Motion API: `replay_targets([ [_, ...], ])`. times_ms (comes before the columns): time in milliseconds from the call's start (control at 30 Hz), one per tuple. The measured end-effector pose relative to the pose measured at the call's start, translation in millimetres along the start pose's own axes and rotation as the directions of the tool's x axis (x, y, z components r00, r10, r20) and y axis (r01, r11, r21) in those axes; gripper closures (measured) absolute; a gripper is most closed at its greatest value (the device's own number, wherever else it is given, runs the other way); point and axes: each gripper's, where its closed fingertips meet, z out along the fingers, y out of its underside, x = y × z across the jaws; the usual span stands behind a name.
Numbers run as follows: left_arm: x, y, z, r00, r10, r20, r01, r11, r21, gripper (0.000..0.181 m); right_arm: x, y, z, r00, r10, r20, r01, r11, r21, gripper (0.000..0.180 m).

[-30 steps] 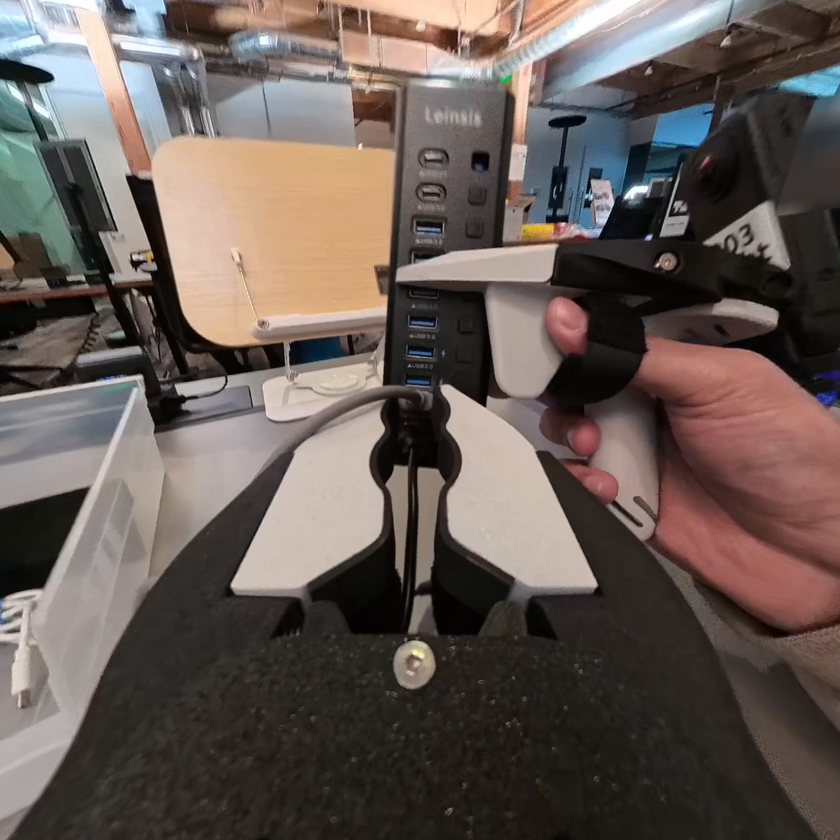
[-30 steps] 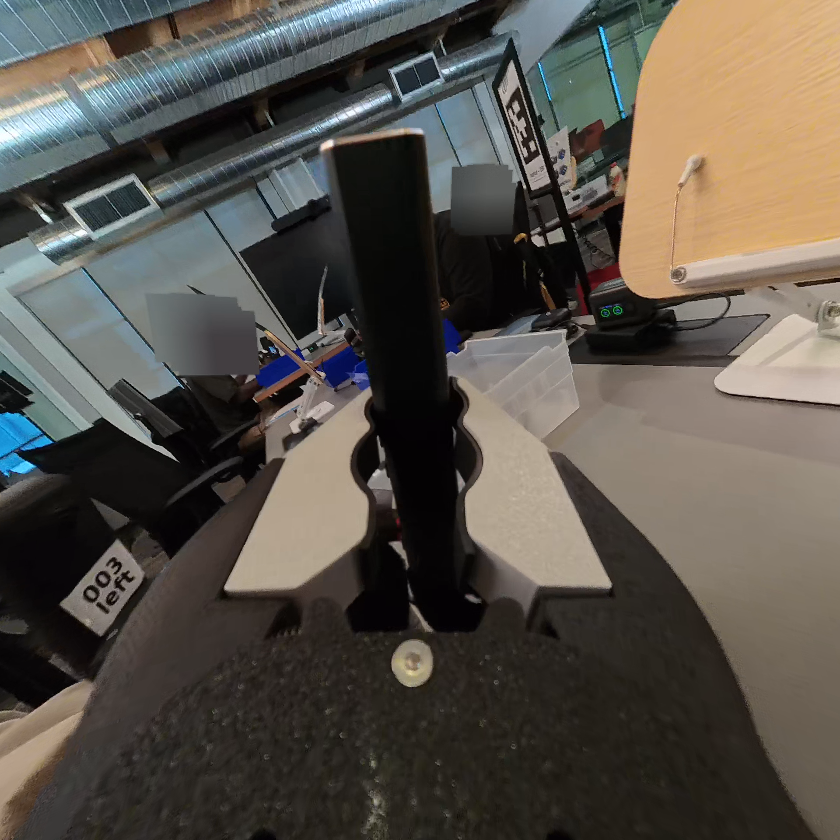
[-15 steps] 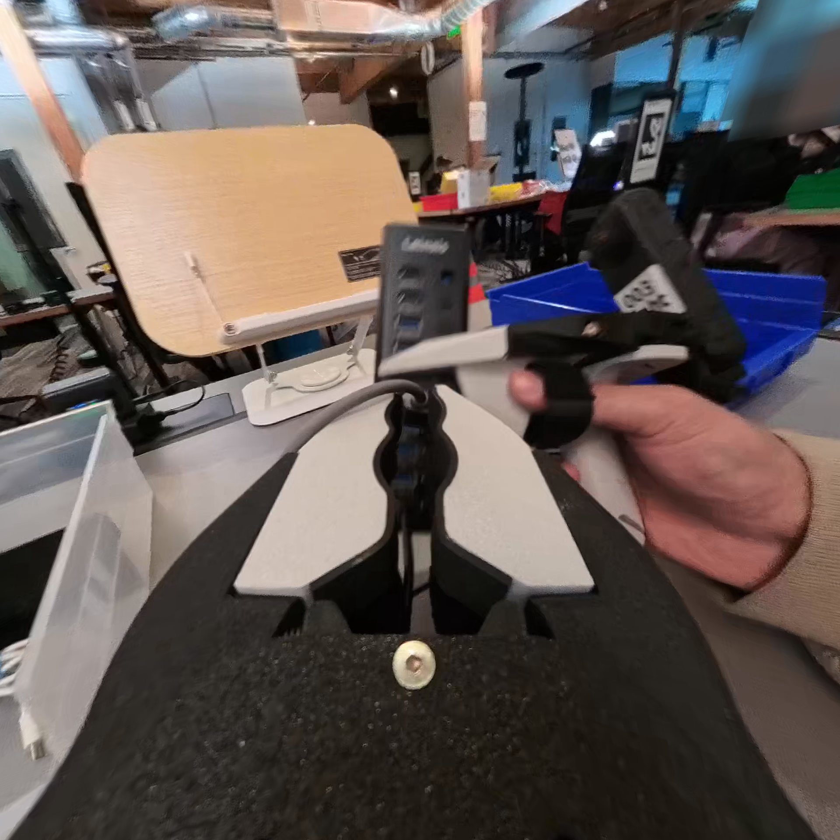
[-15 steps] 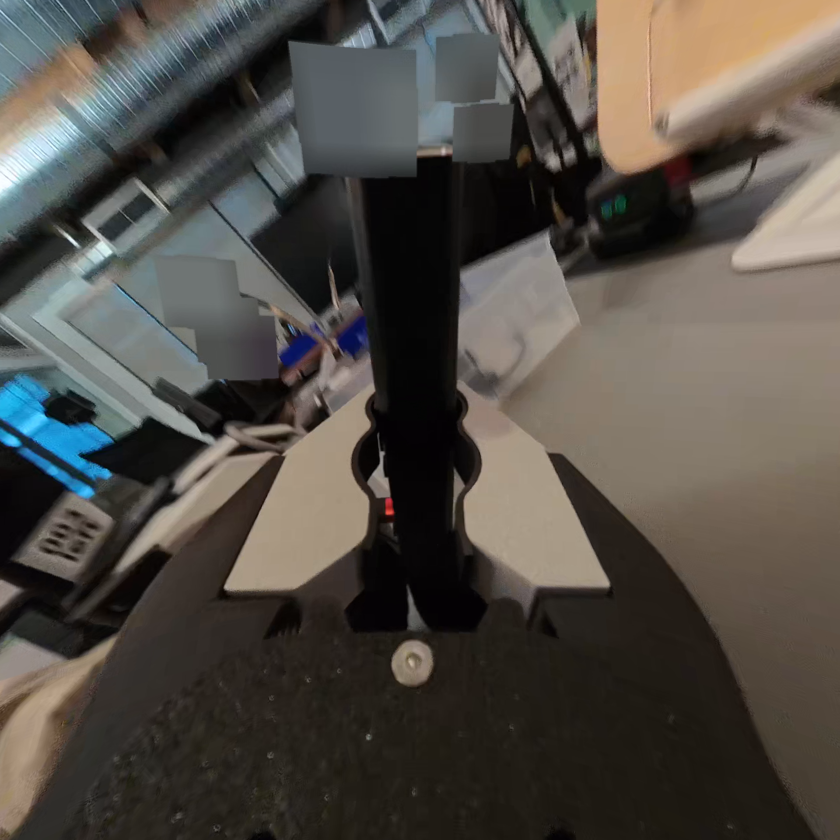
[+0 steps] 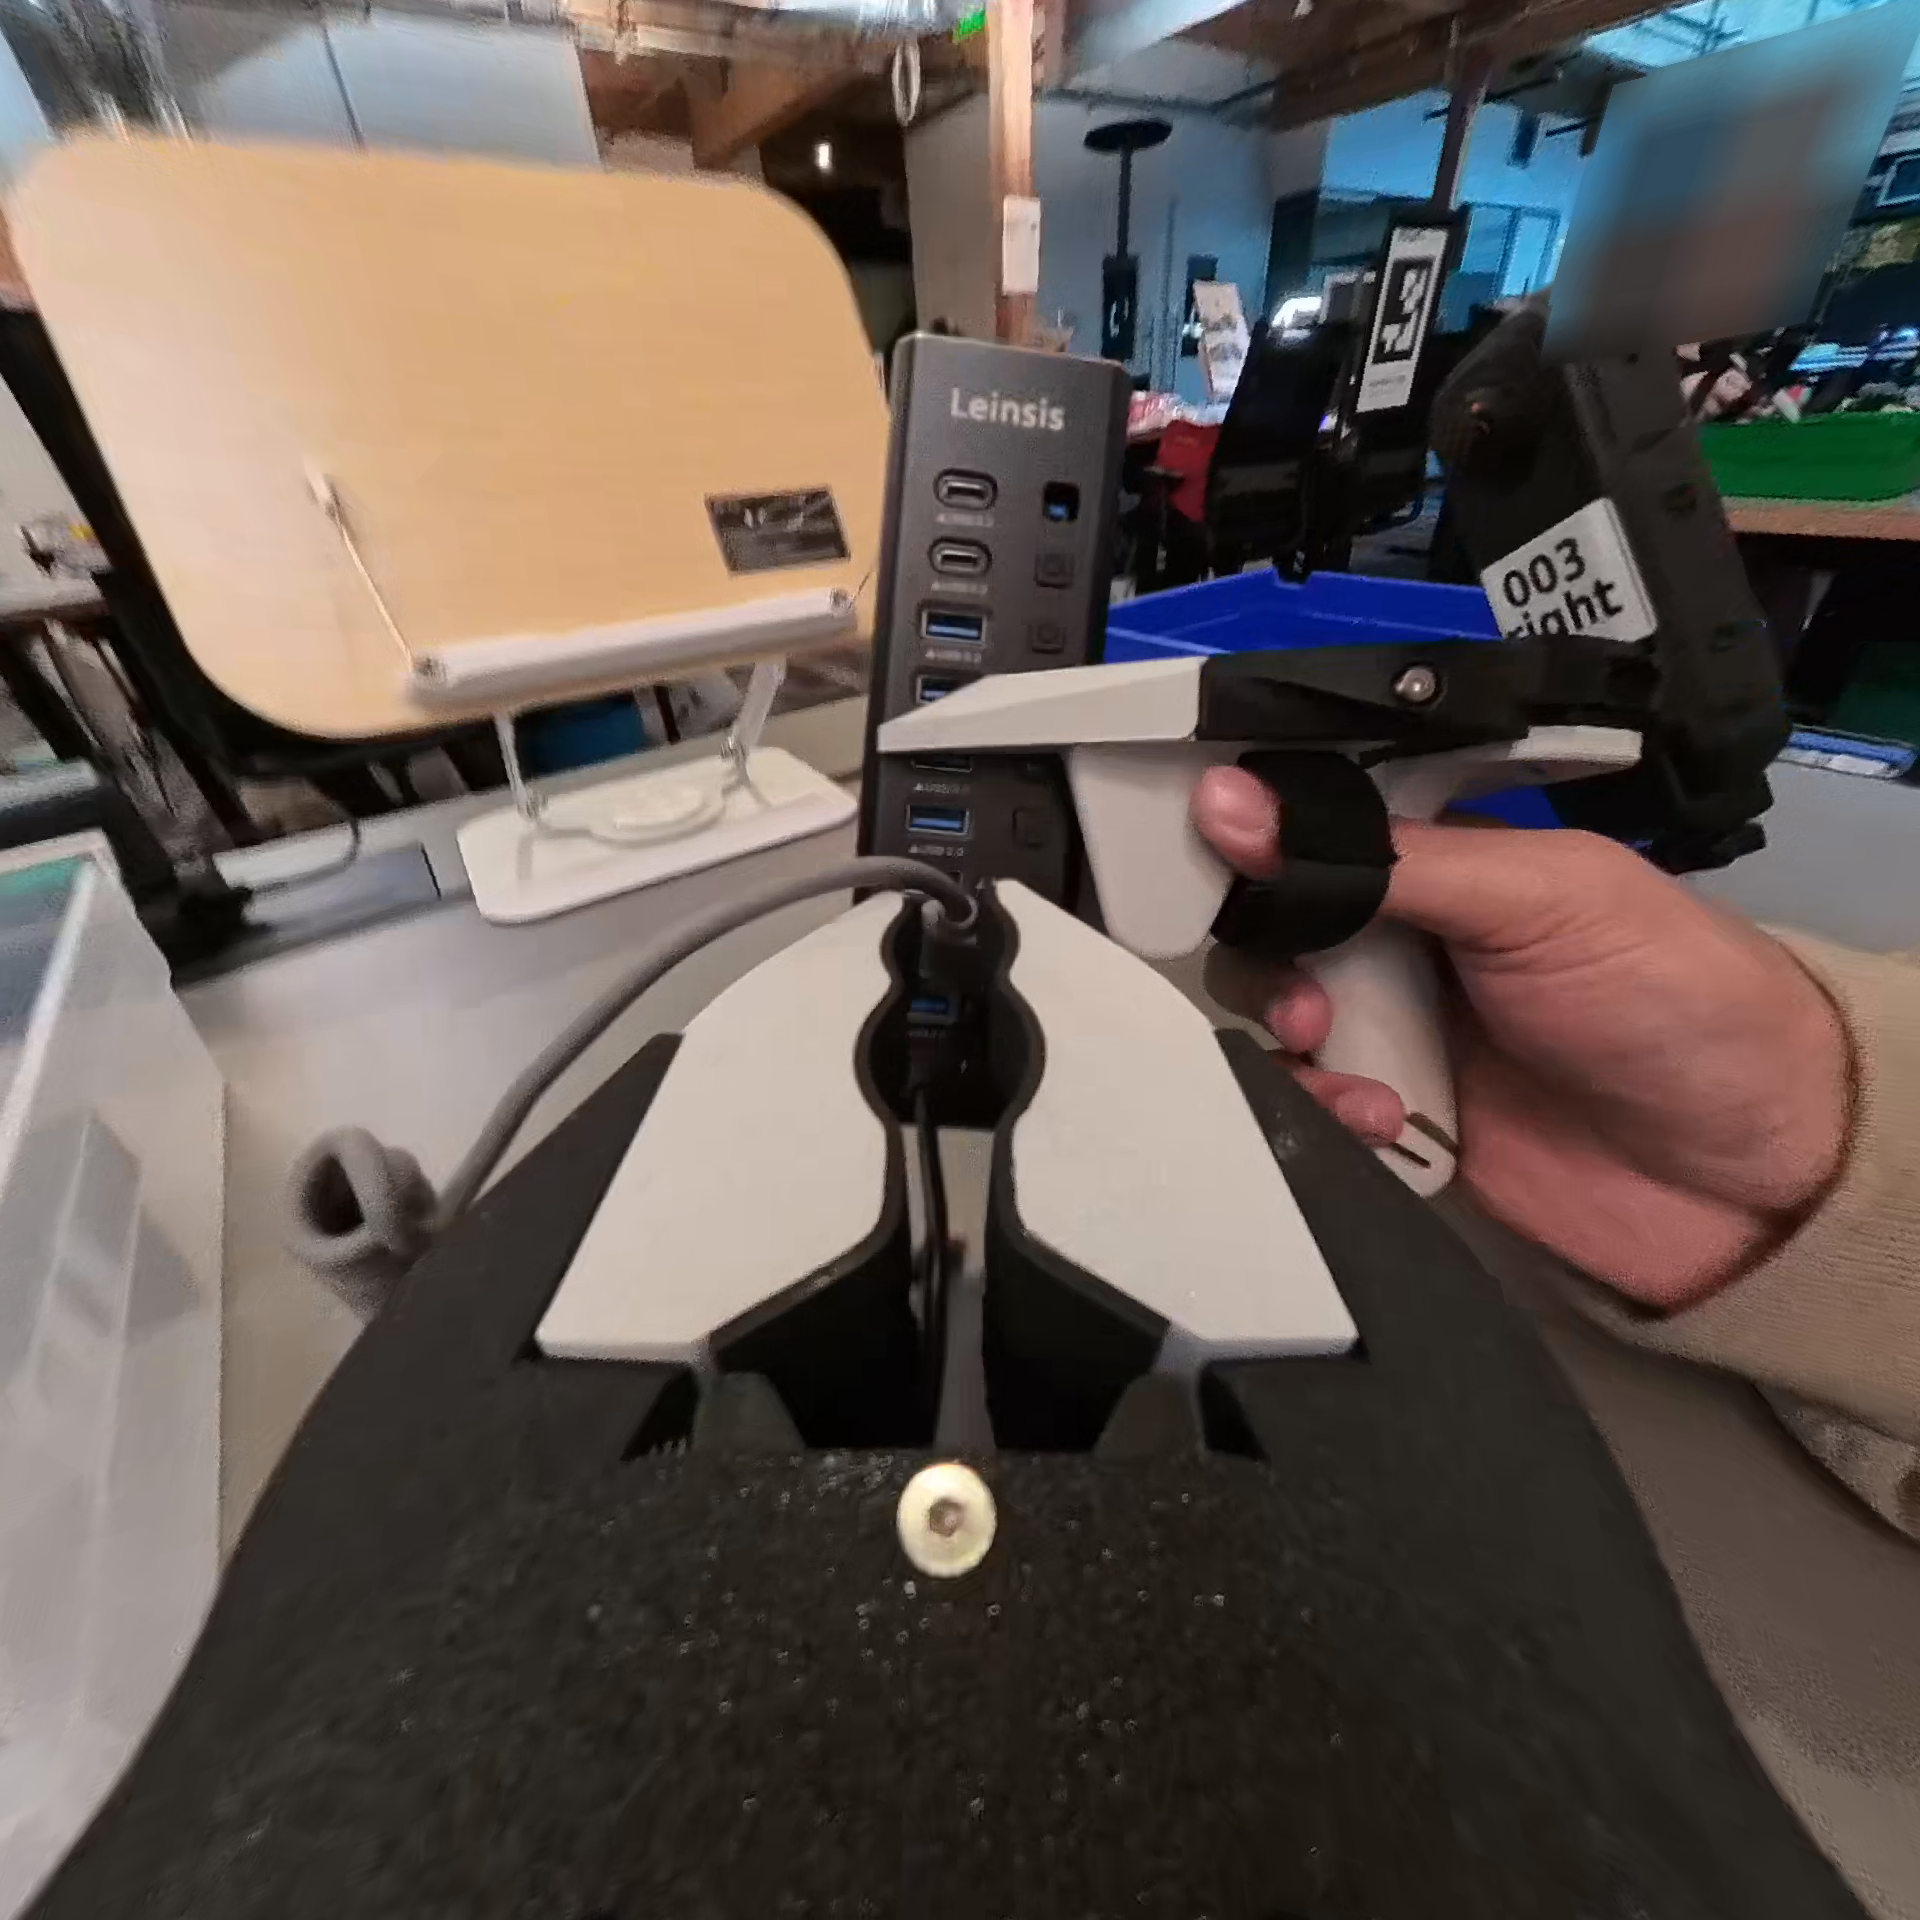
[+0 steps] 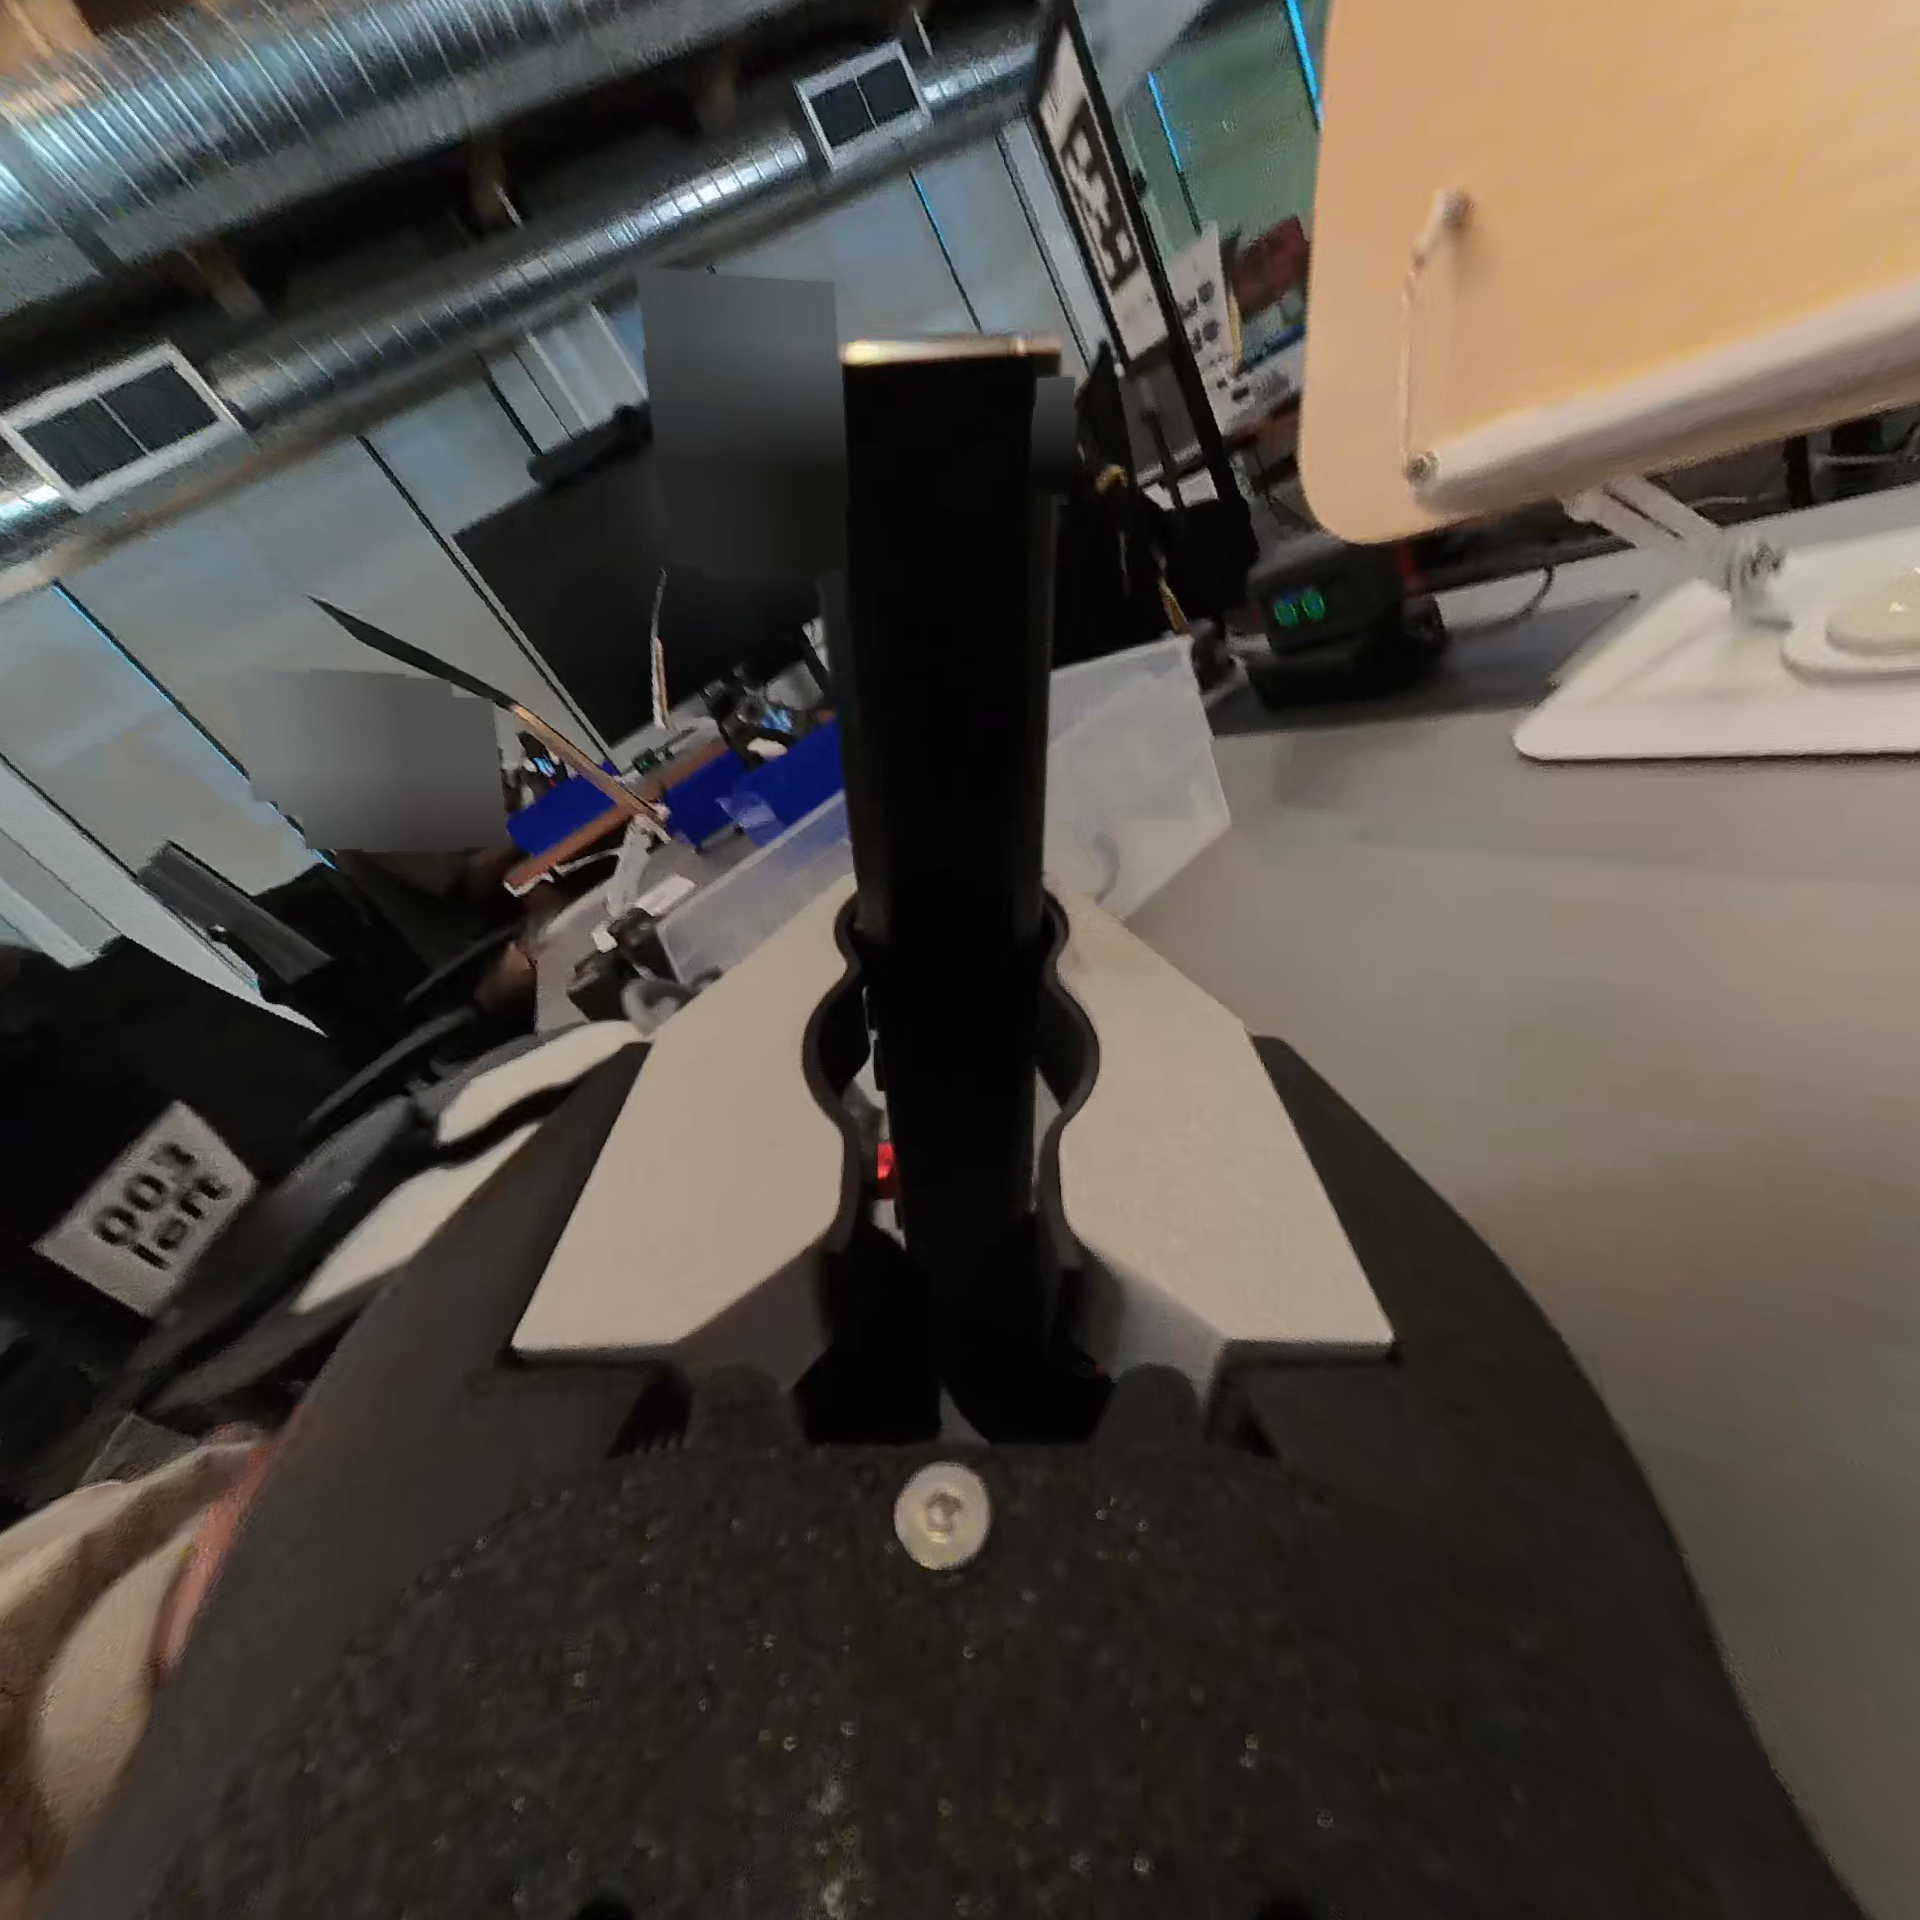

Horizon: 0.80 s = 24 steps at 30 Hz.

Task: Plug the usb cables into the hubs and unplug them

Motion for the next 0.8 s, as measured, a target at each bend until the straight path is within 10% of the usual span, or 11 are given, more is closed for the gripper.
replay_targets([
  [33,2.7,-7.0,0.0,1.000,0.024,-0.008,-0.024,0.999,0.045,0.170,-7.5,-6.2,-0.9,1.000,0.012,0.015,-0.012,1.000,0.027,0.152],
  [800,3.2,-52.9,-14.7,0.959,0.221,0.175,-0.259,0.938,0.232,0.174,-28.7,-44.3,-12.2,0.946,0.254,0.203,-0.287,0.945,0.154,0.153],
])
